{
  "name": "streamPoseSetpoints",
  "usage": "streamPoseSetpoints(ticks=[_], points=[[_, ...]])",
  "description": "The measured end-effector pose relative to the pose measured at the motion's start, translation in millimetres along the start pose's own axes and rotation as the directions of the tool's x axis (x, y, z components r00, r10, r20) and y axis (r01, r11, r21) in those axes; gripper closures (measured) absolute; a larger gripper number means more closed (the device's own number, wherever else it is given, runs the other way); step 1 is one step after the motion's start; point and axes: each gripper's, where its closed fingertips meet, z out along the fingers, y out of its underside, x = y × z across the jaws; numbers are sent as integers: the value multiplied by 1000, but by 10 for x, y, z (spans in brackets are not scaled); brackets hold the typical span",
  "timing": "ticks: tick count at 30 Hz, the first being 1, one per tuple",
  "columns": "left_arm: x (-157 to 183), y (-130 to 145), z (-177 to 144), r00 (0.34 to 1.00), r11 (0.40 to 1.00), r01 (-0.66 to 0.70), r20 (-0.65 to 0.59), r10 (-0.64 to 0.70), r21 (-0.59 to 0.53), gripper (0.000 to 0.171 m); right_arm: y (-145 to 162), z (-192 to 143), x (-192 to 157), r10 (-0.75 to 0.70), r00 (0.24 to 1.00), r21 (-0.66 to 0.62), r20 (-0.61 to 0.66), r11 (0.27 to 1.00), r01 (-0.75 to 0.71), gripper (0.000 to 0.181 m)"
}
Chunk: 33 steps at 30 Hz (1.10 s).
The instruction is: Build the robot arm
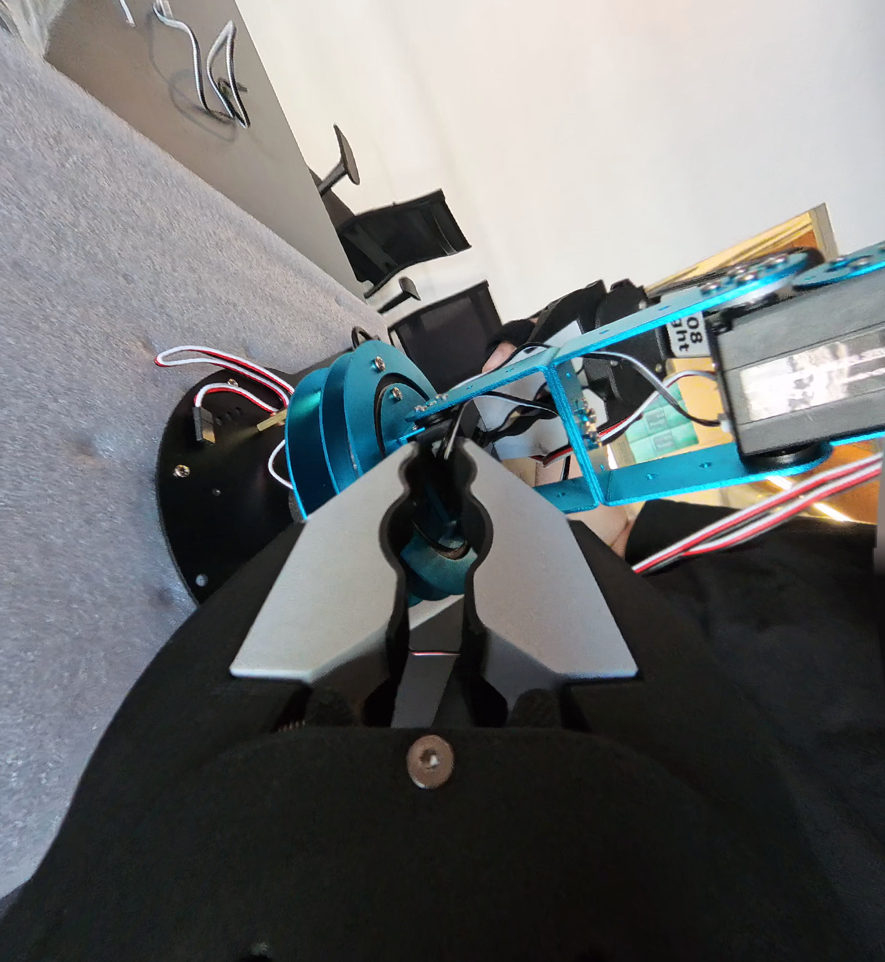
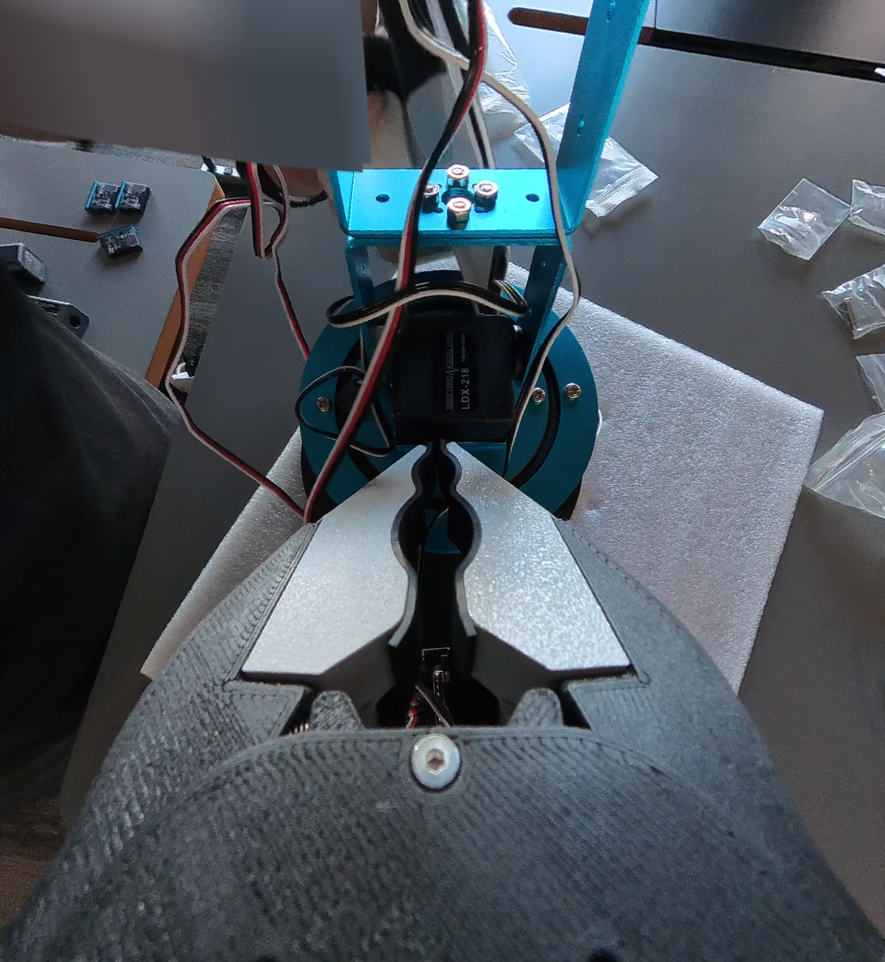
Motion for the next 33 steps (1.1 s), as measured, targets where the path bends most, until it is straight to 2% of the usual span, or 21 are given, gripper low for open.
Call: streamPoseSetpoints(ticks=[2, 8, 12, 15, 18, 22, 24, 26, 28, 30, 33], points=[[3, -7, -77, 1000, 1000, -20, 15, 20, 22, 152, 2, -1, 1, -5, 1000, 0, -10, 1000, 5, 181], [-10, 217, -346, 996, 999, -46, 82, 43, 27, 149, 38, -27, 33, -4, 999, -24, -54, 1000, 3, 179], [-106, 509, -546, 982, 997, -59, 181, 48, 57, 145, -14, -122, 36, 5, 995, 5, -101, 1000, -4, 175], [-218, 723, -704, 925, 986, -163, 353, 142, 31, 145, -96, -227, 96, 28, 983, 59, -183, 998, -18, 171], [-382, 775, -982, 759, 953, -296, 593, 271, -57, 137, -198, -362, 214, 30, 944, 104, -329, 995, 5, 162], [-422, 598, -1474, 413, 877, -443, 825, 386, -188, 128, -350, -612, 373, -47, 809, 100, -586, 986, 131, 156], [-396, 521, -1707, 229, 842, -475, 888, 398, -255, 122, -422, -730, 391, -128, 711, 55, -692, 972, 229, 155], [-329, 477, -1903, 53, 813, -489, 919, 390, -317, 120, -480, -910, 417, -219, 549, -26, -806, 941, 336, 156], [-204, 482, -2029, -91, 794, -485, 924, 370, -366, 115, -513, -1095, 407, -260, 413, -77, -873, 909, 410, 156], [-38, 524, -2021, -162, 783, -484, 919, 358, -391, 115, -465, -1284, 397, -223, 371, -55, -902, 909, 413, 156], [202, 603, -1827, -183, 776, -492, 918, 351, -394, 112, -261, -1606, 385, -166, 367, -12, -915, 922, 387, 156]])
